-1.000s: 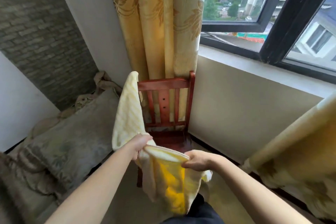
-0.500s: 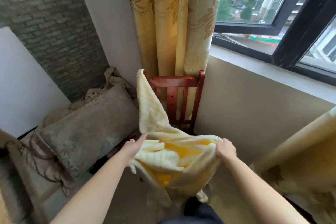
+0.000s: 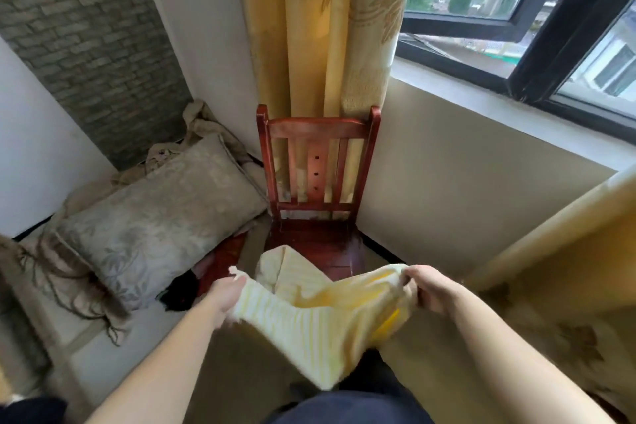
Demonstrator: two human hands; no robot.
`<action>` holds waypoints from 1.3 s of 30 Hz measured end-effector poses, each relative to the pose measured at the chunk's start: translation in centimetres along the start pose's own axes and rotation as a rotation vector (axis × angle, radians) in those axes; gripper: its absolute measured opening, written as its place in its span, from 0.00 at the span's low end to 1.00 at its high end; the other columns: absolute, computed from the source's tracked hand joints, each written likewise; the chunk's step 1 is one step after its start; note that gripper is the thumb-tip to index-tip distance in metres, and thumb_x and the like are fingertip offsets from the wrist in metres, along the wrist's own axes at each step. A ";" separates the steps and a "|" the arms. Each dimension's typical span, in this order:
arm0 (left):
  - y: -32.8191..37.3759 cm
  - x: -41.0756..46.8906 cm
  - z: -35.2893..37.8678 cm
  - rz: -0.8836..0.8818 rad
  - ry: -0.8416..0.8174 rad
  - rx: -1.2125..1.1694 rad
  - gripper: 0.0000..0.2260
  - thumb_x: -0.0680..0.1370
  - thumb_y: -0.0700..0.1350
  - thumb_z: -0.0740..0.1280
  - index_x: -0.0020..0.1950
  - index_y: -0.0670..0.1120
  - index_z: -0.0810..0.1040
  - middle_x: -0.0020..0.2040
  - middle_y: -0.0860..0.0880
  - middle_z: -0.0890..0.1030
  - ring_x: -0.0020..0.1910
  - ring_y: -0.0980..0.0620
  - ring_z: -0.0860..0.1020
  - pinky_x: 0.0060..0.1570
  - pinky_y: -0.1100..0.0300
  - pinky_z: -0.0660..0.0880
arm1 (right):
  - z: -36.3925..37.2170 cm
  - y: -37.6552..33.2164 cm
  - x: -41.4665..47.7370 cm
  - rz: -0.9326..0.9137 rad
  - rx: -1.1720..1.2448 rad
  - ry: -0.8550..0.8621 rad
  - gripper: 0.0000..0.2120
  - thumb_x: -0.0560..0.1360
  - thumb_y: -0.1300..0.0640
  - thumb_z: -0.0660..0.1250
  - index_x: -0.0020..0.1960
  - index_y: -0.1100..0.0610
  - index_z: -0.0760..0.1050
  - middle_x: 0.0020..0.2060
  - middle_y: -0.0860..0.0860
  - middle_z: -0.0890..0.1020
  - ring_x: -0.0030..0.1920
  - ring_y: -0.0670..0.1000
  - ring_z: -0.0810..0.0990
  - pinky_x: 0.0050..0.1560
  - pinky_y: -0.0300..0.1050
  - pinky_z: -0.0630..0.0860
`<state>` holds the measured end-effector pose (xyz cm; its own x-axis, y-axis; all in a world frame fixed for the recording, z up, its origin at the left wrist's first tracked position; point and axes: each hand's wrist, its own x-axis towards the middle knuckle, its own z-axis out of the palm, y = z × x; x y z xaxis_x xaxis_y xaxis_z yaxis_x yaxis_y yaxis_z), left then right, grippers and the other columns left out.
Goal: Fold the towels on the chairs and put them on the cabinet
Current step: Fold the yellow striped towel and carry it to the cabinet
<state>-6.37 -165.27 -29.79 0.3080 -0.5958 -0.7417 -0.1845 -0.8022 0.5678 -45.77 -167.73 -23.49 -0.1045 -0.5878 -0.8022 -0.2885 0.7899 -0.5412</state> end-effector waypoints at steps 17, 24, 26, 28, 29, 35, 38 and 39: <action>13.6 -5.0 -11.3 0.327 0.677 0.503 0.26 0.84 0.53 0.53 0.69 0.33 0.71 0.67 0.32 0.73 0.67 0.33 0.71 0.64 0.45 0.69 | -13.9 -13.6 -4.7 -0.374 -0.165 0.805 0.15 0.80 0.58 0.56 0.58 0.64 0.77 0.53 0.65 0.81 0.52 0.66 0.81 0.54 0.54 0.78; 13.3 -9.0 -9.5 0.290 0.542 0.007 0.37 0.69 0.47 0.73 0.73 0.34 0.66 0.69 0.35 0.72 0.64 0.40 0.75 0.58 0.51 0.76 | -15.3 -10.8 -5.6 -0.440 0.310 0.316 0.45 0.64 0.59 0.81 0.75 0.60 0.63 0.55 0.54 0.73 0.51 0.54 0.77 0.45 0.50 0.77; 14.1 -10.8 -7.5 0.395 0.496 -0.118 0.26 0.74 0.41 0.70 0.70 0.38 0.70 0.62 0.36 0.76 0.53 0.45 0.76 0.43 0.58 0.75 | -15.3 -9.2 -6.9 -0.573 0.297 0.249 0.46 0.69 0.67 0.76 0.79 0.54 0.55 0.62 0.57 0.68 0.60 0.55 0.74 0.56 0.50 0.75; 15.4 -12.6 -5.2 0.496 0.465 -0.222 0.20 0.76 0.37 0.66 0.69 0.40 0.72 0.61 0.37 0.77 0.50 0.46 0.75 0.43 0.58 0.72 | -16.0 -7.7 -7.6 -0.700 0.167 0.290 0.43 0.71 0.68 0.74 0.79 0.53 0.58 0.63 0.59 0.68 0.61 0.56 0.74 0.58 0.48 0.74; 16.3 -13.6 -4.0 0.517 0.409 -0.281 0.22 0.76 0.37 0.65 0.70 0.42 0.71 0.62 0.38 0.77 0.53 0.46 0.76 0.47 0.57 0.73 | -16.1 -7.4 -7.9 -0.731 0.113 0.328 0.41 0.70 0.66 0.75 0.78 0.54 0.61 0.63 0.58 0.69 0.60 0.55 0.74 0.57 0.47 0.74; 18.4 -19.9 4.4 0.561 0.092 -0.331 0.09 0.74 0.32 0.65 0.39 0.44 0.71 0.41 0.44 0.73 0.37 0.50 0.74 0.31 0.63 0.71 | -18.5 -4.7 -9.1 -0.768 0.001 0.479 0.29 0.71 0.68 0.74 0.71 0.59 0.73 0.66 0.58 0.76 0.66 0.56 0.75 0.68 0.52 0.73; 17.6 -21.4 7.3 0.656 0.150 -0.083 0.02 0.71 0.33 0.64 0.42 0.38 0.74 0.36 0.46 0.68 0.35 0.48 0.71 0.30 0.64 0.68 | -19.4 -3.2 -9.4 -0.699 -0.185 0.490 0.34 0.70 0.68 0.73 0.74 0.61 0.68 0.71 0.58 0.73 0.73 0.57 0.70 0.75 0.49 0.64; 17.7 -21.7 7.9 0.672 0.155 -0.056 0.10 0.70 0.35 0.65 0.51 0.36 0.76 0.39 0.46 0.70 0.39 0.48 0.72 0.33 0.62 0.69 | -19.6 -2.8 -9.5 -0.670 -0.251 0.490 0.35 0.70 0.67 0.73 0.76 0.61 0.66 0.73 0.58 0.71 0.74 0.57 0.68 0.75 0.47 0.63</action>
<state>-23.66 -166.84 -6.51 0.2745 -0.9473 -0.1653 -0.3350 -0.2554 0.9069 -62.60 -167.80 -9.46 -0.2194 -0.9701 -0.1039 -0.6311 0.2224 -0.7431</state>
